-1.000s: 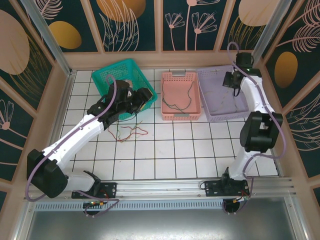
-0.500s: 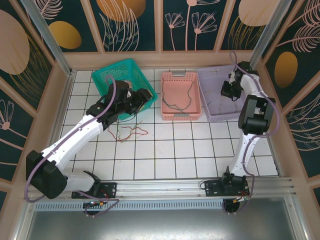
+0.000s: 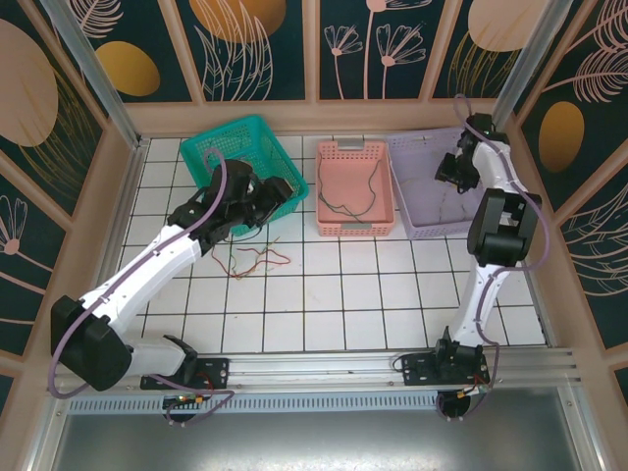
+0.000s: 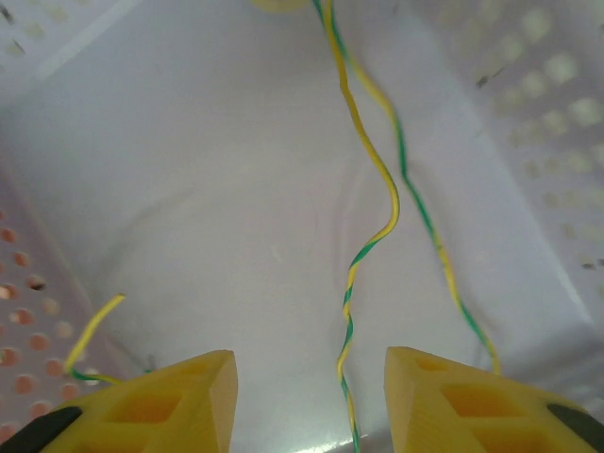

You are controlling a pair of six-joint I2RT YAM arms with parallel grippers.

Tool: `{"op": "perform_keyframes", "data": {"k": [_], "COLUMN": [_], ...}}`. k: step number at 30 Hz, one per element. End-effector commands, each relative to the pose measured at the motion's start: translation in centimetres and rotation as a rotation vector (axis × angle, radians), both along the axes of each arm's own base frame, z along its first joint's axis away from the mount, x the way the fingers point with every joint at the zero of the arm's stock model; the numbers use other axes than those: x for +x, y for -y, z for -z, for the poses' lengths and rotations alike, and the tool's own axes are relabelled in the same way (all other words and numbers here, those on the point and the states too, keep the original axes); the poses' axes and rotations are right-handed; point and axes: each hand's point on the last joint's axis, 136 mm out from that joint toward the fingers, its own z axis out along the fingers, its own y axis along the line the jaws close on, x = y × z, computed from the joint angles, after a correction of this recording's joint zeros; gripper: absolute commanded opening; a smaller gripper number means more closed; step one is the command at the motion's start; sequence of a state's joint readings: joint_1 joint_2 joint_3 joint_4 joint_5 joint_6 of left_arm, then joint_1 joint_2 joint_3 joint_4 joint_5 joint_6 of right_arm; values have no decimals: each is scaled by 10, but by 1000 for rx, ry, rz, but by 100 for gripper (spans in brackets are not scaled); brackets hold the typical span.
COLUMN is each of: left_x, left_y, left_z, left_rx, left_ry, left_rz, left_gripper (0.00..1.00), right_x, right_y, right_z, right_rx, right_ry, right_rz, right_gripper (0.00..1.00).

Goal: Untangle the cables

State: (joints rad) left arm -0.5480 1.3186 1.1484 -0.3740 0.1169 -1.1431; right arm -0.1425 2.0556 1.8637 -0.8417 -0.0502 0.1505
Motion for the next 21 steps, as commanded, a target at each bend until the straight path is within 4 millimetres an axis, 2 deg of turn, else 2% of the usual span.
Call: {"op": "perform_keyframes", "data": {"k": [1,3,5,8,10,11,13,15,16,18,21], "left_x": [-4,-7,-11,-22,-35,-41,-53,-61,-64,-68,-68], "left_y": [-21,-33,-49,-75,-92,-99,-112,-121,-126,-132,-130], "left_z": [-2,1,6,20,40,50,74,87,93,102,118], "left_rx": [77,126,175,249,285,292,293,298,308,332,354], "left_ry": [20,16,1,-41,-94,-121,-173,-195,-200,-203,-190], "left_rz": [-33,-54,-80,-135,-166,-178,-194,-205,-209,-203,-147], "left_gripper": [61,62,64,67,68,69,69,69,70,70,71], "right_x": [2,1,-3,-22,-49,-65,-110,-158,-181,-216,-251], "right_y": [5,-8,-32,-97,-159,-191,-264,-322,-345,-380,-420], "right_z": [-71,-94,-113,-123,-121,-116,-96,-73,-56,-26,8], "right_rx": [-45,-42,-36,9,73,117,223,273,295,327,292], "right_ry": [170,236,292,350,389,396,391,362,319,222,143], "right_rz": [71,50,15,-101,-226,-297,-480,-642,-709,-809,-942], "right_gripper": [46,46,46,45,44,44,44,46,46,45,45]}}
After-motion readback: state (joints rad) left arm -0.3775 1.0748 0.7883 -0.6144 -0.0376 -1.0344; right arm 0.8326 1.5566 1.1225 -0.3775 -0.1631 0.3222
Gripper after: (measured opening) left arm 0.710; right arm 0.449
